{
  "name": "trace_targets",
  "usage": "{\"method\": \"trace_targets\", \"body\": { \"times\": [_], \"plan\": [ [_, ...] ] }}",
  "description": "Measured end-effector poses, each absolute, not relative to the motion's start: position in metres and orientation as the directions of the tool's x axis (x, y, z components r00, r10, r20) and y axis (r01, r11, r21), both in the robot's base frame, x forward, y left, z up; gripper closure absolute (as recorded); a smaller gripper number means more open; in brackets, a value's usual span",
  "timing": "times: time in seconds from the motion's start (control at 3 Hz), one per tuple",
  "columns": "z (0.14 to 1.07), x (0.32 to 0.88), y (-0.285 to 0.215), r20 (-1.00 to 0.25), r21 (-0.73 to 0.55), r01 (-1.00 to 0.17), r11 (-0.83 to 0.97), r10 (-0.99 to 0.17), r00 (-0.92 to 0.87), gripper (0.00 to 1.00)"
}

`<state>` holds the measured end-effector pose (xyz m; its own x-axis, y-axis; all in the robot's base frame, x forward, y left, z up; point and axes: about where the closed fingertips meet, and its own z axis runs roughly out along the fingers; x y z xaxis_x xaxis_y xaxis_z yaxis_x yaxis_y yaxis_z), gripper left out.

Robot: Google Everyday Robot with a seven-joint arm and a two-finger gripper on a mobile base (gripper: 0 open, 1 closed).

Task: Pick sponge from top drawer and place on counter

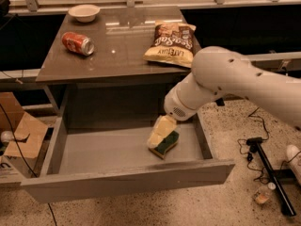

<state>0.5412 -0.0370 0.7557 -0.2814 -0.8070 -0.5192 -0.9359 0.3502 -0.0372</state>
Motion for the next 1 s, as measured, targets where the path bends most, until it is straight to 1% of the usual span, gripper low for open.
{"method": "trace_targets", "body": {
  "times": [0.33, 1.0],
  "plan": [
    [0.725, 0.559, -0.035, -0.51, -0.007, -0.916, 0.402, -0.789, -0.342, 0.0],
    [0.652, 0.568, -0.053, -0.423, 0.046, -0.862, 0.505, -0.772, -0.475, 0.0]
  ]
}}
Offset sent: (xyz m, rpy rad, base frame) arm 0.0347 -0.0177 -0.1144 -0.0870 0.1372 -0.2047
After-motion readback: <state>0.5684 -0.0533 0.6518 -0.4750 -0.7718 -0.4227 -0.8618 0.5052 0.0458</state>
